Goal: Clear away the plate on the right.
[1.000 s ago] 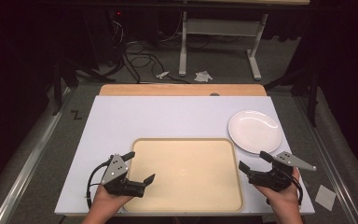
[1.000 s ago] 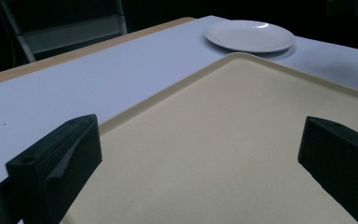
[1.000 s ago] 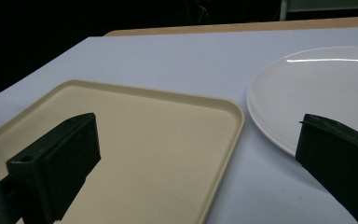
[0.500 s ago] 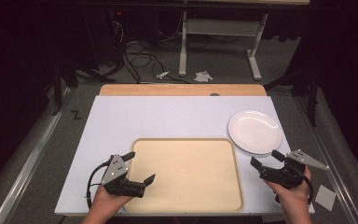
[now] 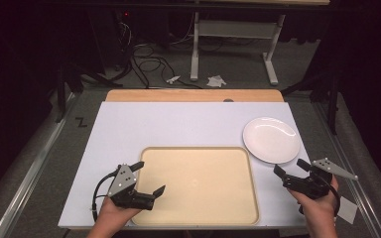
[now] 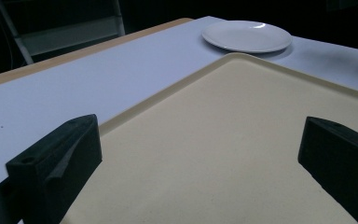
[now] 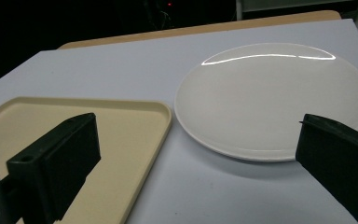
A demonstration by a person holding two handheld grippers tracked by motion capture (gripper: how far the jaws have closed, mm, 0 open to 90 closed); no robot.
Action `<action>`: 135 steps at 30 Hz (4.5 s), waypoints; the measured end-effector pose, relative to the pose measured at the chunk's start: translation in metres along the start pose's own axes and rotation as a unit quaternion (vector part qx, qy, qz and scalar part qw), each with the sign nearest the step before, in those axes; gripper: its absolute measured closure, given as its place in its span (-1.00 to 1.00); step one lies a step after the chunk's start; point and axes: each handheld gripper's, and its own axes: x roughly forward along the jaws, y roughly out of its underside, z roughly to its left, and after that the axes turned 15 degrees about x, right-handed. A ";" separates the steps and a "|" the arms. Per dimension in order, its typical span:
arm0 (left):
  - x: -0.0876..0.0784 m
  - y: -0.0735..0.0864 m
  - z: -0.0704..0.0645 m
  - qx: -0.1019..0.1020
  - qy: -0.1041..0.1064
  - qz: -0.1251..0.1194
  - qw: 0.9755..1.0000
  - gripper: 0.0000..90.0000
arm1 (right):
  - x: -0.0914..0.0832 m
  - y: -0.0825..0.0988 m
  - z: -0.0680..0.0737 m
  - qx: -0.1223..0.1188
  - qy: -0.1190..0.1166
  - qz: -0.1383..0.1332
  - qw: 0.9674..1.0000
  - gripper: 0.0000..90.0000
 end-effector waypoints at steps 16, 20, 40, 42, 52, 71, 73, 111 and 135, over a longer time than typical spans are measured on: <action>-0.001 -0.001 0.000 0.002 -0.002 -0.003 1.000 -0.99 | 0.001 -0.004 0.000 0.003 -0.001 0.002 1.000 -0.99; -0.001 -0.001 0.000 0.007 -0.002 -0.001 1.000 -0.99 | 0.008 -0.013 0.008 -0.009 0.008 0.011 1.000 -0.99; -0.011 0.002 0.008 -0.012 -0.018 -0.023 0.999 -0.99 | 0.063 -0.043 0.006 -0.006 0.045 0.036 0.998 -0.97; -0.012 0.002 0.009 -0.016 -0.019 -0.025 0.999 -1.00 | 0.063 -0.043 0.005 -0.004 0.042 0.035 0.999 -0.97; -0.010 0.002 0.007 -0.027 -0.021 -0.024 0.999 -1.00 | 0.052 -0.030 -0.008 0.046 0.009 0.037 0.998 -0.96; -0.004 0.004 0.005 -0.019 -0.007 -0.012 1.000 -1.00 | 0.043 -0.027 -0.030 0.169 -0.043 0.045 0.984 -0.96; -0.004 0.004 0.004 -0.018 -0.007 -0.012 1.000 -1.00 | 0.039 -0.026 -0.030 0.178 -0.044 0.040 0.982 -0.96; -0.002 0.003 0.000 0.002 0.007 -0.005 1.000 -0.99 | 0.046 -0.007 -0.065 0.315 -0.031 0.079 0.945 -0.94; -0.021 0.009 -0.002 -0.002 -0.010 -0.005 1.000 -0.99 | 0.058 -0.009 -0.081 0.374 -0.030 0.070 0.924 -0.85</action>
